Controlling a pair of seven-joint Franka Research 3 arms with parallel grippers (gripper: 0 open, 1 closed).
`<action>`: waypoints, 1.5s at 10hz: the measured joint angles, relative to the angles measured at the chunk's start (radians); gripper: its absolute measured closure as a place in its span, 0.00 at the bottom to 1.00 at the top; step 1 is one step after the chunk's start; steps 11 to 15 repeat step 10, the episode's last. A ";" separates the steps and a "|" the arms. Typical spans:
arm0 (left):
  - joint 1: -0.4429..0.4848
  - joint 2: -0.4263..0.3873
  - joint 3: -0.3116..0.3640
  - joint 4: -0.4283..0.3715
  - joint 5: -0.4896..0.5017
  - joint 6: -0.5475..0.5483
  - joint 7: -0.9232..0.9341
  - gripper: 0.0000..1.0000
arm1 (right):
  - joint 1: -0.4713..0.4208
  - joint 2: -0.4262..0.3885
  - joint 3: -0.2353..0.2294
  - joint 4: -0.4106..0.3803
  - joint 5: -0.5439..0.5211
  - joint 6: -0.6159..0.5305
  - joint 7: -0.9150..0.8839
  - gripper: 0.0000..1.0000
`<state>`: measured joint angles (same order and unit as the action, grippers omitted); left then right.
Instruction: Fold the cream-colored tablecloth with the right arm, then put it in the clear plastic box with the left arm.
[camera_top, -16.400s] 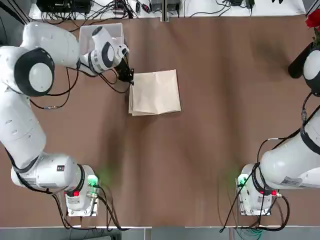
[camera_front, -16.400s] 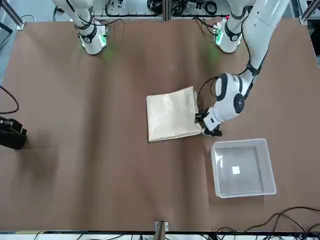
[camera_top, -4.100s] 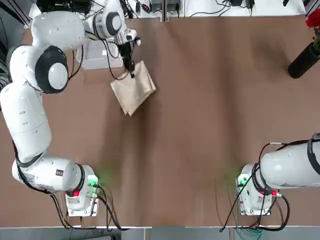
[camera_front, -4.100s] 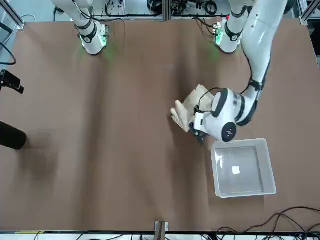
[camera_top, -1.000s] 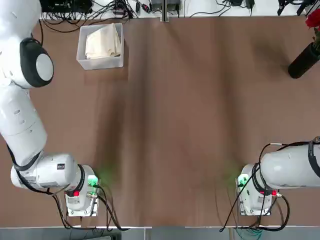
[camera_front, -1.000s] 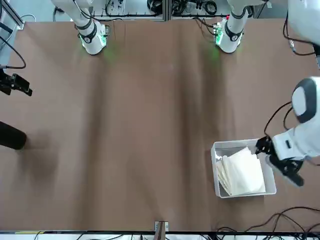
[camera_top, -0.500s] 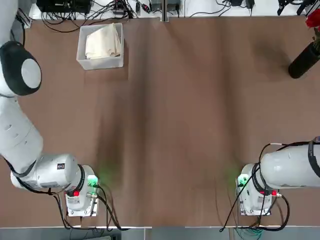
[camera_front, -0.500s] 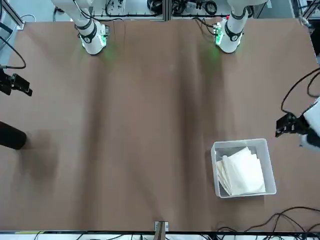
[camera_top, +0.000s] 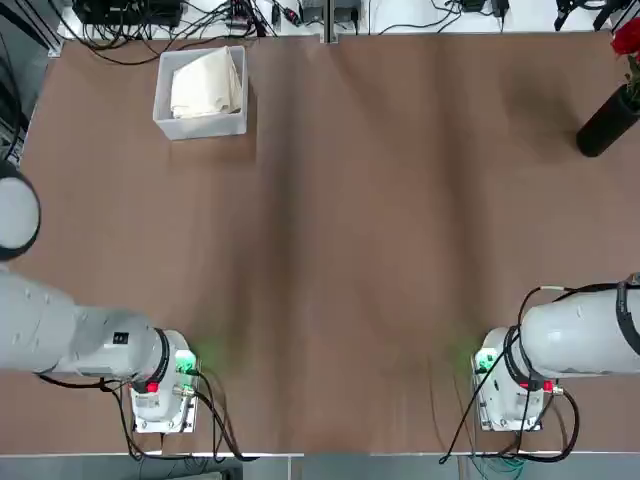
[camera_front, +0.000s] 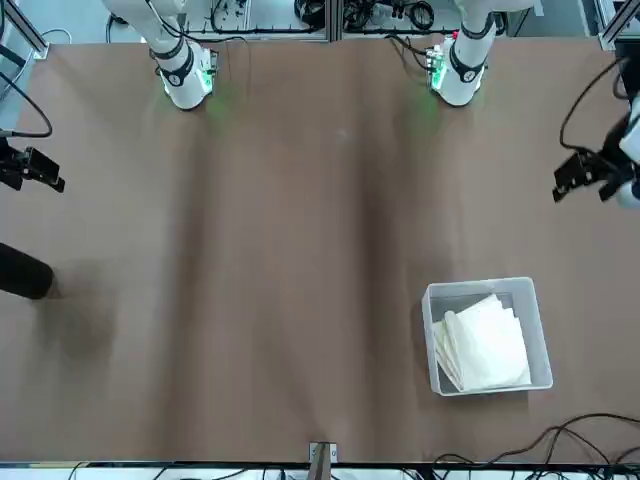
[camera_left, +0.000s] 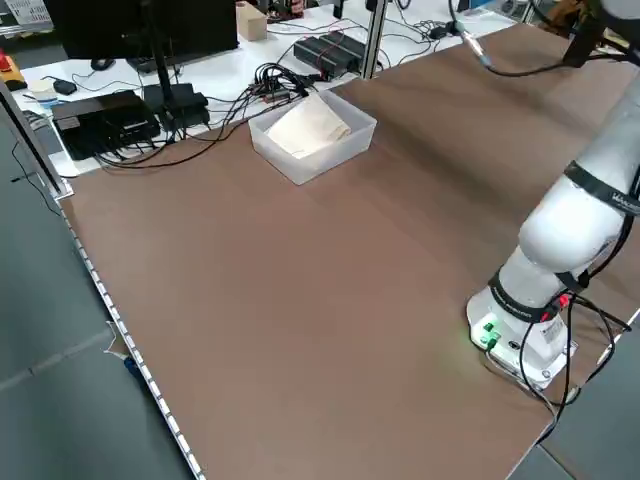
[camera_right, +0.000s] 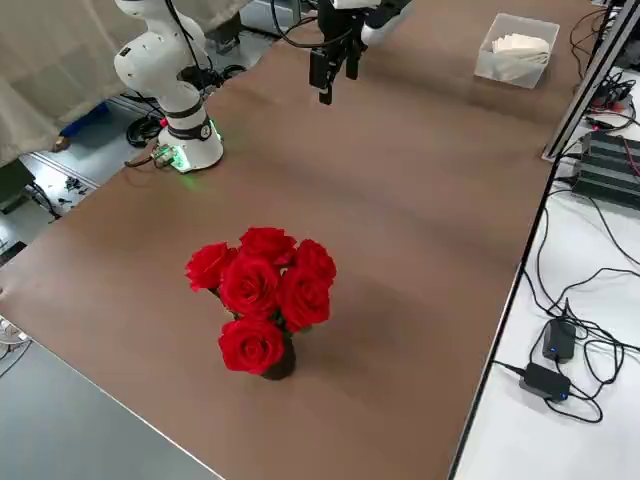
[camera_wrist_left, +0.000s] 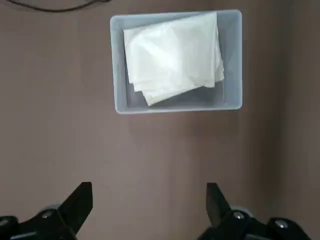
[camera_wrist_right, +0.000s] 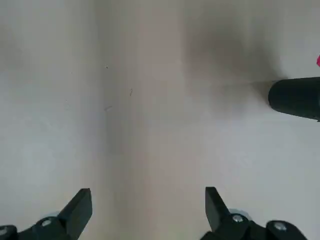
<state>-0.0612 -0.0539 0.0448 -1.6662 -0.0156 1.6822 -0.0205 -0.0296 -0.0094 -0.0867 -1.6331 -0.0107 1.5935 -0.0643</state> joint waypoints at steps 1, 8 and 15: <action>-0.017 -0.039 0.026 -0.052 -0.010 0.020 0.000 0.00 | 0.000 0.000 0.000 0.000 0.000 0.000 0.000 0.00; -0.031 -0.049 0.016 -0.097 -0.012 0.043 0.076 0.00 | 0.010 0.000 0.003 0.000 0.000 0.000 0.000 0.00; -0.028 -0.049 0.017 -0.096 -0.012 0.043 0.076 0.00 | 0.011 0.000 0.003 0.000 0.000 0.000 0.000 0.00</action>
